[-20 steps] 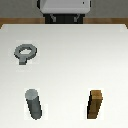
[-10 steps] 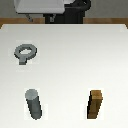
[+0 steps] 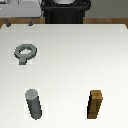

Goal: Put the loop with the handle onto the peg.

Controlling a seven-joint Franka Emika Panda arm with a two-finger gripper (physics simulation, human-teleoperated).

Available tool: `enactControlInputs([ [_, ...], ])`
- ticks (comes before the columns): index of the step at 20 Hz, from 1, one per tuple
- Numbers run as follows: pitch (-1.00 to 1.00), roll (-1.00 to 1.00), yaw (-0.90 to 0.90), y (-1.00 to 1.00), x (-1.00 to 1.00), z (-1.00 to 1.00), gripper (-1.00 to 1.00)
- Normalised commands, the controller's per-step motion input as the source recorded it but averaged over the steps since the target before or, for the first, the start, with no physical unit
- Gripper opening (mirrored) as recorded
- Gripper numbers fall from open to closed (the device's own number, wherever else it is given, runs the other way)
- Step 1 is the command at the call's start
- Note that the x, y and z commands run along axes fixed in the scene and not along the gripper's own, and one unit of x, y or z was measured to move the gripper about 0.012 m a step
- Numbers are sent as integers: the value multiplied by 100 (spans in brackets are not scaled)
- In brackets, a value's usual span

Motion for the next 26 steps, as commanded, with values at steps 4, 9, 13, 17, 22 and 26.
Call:
enactControlInputs([
  [4,0,0,0,0,0,0,100],
  [9,0,0,0,0,20,0,100],
  [13,0,0,0,0,25,0,100],
  [17,0,0,0,0,0,-50,100],
  [22,0,0,0,0,0,-100,100],
  [26,0,0,0,0,0,0,100],
])
